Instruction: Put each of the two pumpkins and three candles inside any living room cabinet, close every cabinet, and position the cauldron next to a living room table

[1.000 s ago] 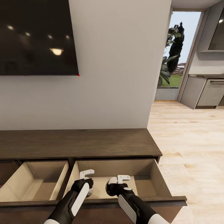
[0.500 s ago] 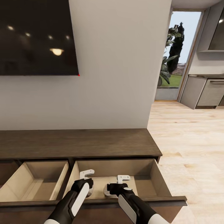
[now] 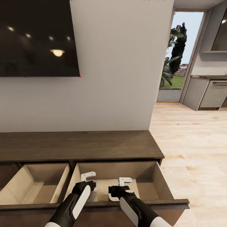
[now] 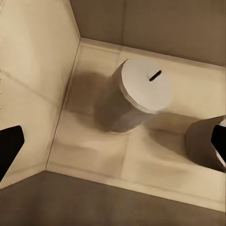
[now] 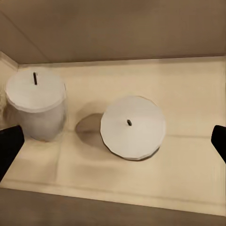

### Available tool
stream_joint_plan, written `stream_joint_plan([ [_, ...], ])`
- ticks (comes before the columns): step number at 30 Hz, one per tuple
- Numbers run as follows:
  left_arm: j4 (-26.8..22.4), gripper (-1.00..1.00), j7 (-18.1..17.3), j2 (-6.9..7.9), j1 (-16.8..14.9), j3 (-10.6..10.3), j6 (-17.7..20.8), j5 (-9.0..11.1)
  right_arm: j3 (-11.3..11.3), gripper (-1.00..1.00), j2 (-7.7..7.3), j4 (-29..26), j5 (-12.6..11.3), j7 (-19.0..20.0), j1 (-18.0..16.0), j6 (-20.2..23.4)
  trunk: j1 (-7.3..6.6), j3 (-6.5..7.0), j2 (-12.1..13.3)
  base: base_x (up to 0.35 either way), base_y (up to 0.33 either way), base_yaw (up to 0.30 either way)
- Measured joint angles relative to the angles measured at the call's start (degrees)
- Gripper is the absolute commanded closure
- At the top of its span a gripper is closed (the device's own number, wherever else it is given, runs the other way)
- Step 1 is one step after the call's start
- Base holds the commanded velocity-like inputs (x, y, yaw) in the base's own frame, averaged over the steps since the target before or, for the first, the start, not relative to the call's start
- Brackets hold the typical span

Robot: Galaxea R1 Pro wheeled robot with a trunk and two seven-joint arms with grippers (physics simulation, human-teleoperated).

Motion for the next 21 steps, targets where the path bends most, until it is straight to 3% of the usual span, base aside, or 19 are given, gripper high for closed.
stream_joint_plan([
  [12, -0.36, -1.00, -0.16, 0.06, 0.00, 0.31, 0.13, 0.11, -0.08, -1.00, 0.00, -0.30, -0.11, 0.14, 0.00, -0.09, -2.64, 2.15, 4.81, 0.000, 0.000, 0.000],
  [17, -0.78, -1.00, -0.01, 0.18, 0.00, 0.44, 0.42, 3.40, -0.16, -1.00, 0.00, -0.71, -0.17, 0.06, 0.00, -0.04, -3.73, 3.05, 6.82, 0.000, 0.000, 0.000],
  [21, -0.86, -1.00, 0.01, 0.23, 0.00, 0.48, 0.57, 4.23, -0.33, -1.00, 0.00, -0.75, -0.21, 0.04, 0.00, 0.52, -4.61, 3.77, 8.42, 0.000, 0.000, 0.000],
])
